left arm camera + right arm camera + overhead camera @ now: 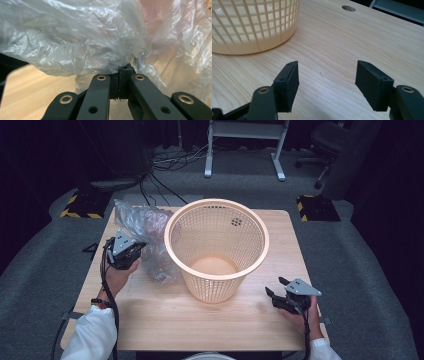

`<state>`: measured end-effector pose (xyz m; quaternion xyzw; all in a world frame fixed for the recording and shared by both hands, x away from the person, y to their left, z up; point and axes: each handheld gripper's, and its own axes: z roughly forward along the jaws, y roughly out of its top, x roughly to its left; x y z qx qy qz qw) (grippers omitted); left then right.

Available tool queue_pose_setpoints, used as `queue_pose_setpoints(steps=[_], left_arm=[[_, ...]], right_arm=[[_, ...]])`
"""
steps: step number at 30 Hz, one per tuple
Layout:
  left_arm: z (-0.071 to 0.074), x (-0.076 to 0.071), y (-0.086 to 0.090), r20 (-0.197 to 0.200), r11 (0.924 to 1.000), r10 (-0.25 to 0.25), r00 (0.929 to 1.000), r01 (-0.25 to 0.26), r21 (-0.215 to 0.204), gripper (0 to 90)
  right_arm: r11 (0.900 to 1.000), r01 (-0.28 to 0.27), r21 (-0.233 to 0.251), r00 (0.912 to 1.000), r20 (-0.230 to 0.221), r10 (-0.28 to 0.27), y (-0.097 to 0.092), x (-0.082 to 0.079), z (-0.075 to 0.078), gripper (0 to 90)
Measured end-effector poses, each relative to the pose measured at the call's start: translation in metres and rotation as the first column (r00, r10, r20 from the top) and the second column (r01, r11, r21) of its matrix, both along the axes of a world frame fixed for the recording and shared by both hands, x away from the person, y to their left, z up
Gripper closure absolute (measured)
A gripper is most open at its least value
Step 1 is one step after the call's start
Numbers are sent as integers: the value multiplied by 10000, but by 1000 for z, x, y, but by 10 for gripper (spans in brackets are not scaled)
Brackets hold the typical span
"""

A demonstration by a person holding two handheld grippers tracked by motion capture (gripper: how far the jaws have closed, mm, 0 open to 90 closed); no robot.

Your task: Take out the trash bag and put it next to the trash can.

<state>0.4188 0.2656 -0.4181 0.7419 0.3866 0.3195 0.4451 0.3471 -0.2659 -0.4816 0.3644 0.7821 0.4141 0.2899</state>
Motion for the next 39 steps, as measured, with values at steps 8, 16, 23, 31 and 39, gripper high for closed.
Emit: queue_pose_setpoints(steps=[8, 16, 23, 31, 39], left_arm=[[-17, 4, 0, -707, 10000, 55, 9975, -52, 36, 869], [-38, 6, -6, -1118, 9997, -32, 9937, 56, 217, 850], [-42, 9, -11, -1309, 9996, -130, 9913, 159, 214, 799], [-47, 13, -16, -1530, 9996, -193, 9880, 225, 193, 737], [-45, 12, -15, -1600, 9996, -46, 9871, 87, 253, 569]], right_arm=[[9999, -108, -122, 9998, -176, 106, 1, 1, -3, 357], [9992, -330, -209, 9990, -292, 324, 3, 2, -6, 358], [9992, -309, -267, 9987, -407, 298, 2, 3, -9, 358], [9994, -338, -114, 9969, -719, 329, 0, 7, -15, 365], [9992, -401, -23, 9949, -931, 397, -1, 8, -18, 369]])
